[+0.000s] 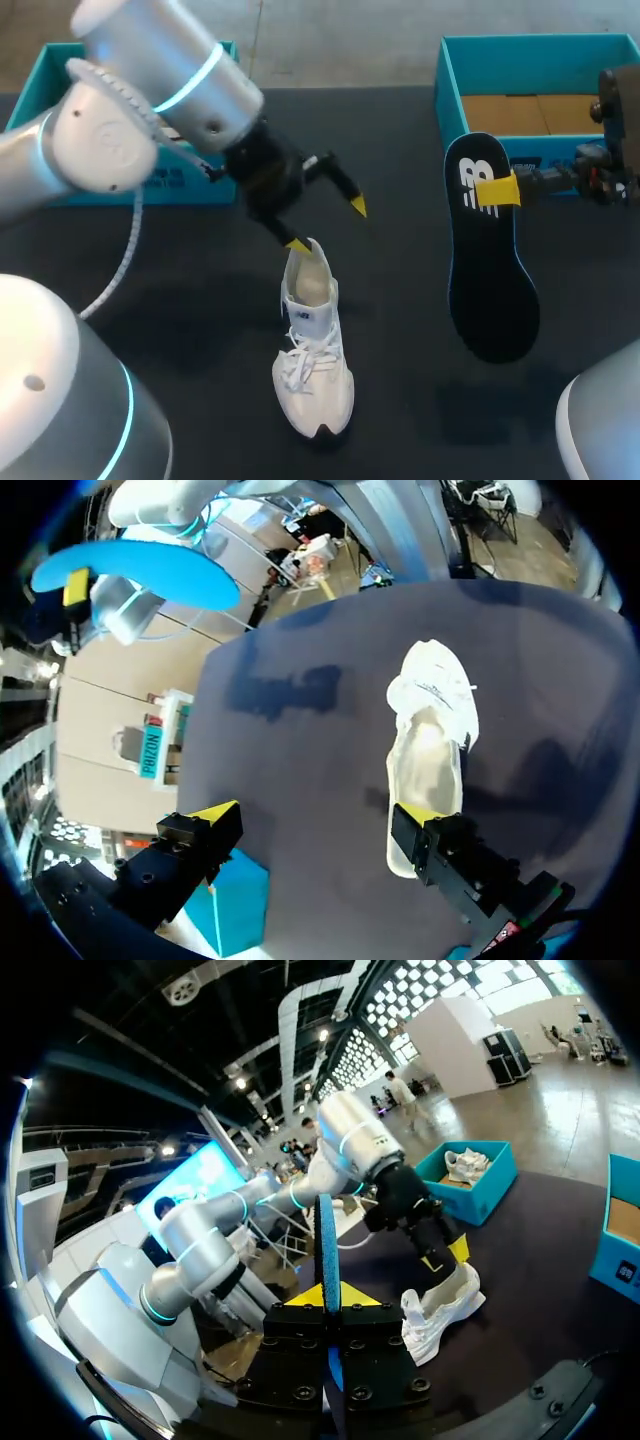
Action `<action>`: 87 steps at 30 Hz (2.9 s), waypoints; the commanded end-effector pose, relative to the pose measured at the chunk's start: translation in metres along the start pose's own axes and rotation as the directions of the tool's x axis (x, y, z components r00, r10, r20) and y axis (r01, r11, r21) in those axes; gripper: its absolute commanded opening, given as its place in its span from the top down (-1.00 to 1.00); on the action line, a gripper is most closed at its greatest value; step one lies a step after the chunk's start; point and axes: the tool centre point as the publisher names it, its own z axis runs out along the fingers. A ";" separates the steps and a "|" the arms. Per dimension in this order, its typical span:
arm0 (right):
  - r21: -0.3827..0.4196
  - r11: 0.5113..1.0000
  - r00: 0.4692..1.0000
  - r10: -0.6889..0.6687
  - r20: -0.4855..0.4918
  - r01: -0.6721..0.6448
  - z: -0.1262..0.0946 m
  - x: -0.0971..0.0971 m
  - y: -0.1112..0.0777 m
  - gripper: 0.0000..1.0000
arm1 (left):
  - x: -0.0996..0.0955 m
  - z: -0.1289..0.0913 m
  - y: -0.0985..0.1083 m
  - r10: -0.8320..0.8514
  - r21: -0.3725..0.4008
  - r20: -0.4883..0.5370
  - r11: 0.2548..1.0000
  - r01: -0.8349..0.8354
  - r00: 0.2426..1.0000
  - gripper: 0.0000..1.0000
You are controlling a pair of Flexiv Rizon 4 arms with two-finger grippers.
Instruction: Take the shoe out of the shoebox, open the shoe tongue, remove and reinsert the insole, then place the shoe into the shoebox
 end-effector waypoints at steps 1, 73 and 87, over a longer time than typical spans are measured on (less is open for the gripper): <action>-0.301 0.954 1.000 0.004 0.012 0.000 -0.002 0.006 -0.010 1.00 | 0.006 -0.015 0.000 0.013 0.010 0.293 1.000 -0.017 0.956 -1.00; -0.270 0.956 0.991 0.095 -0.098 -0.118 -0.001 -0.036 0.027 1.00 | -0.052 -0.068 0.025 0.152 -0.045 0.741 0.983 -0.178 0.653 -1.00; -0.089 0.952 0.951 0.278 -0.137 -0.292 0.011 -0.100 0.077 1.00 | -0.052 -0.068 0.025 0.152 -0.045 0.741 0.983 -0.178 0.653 -1.00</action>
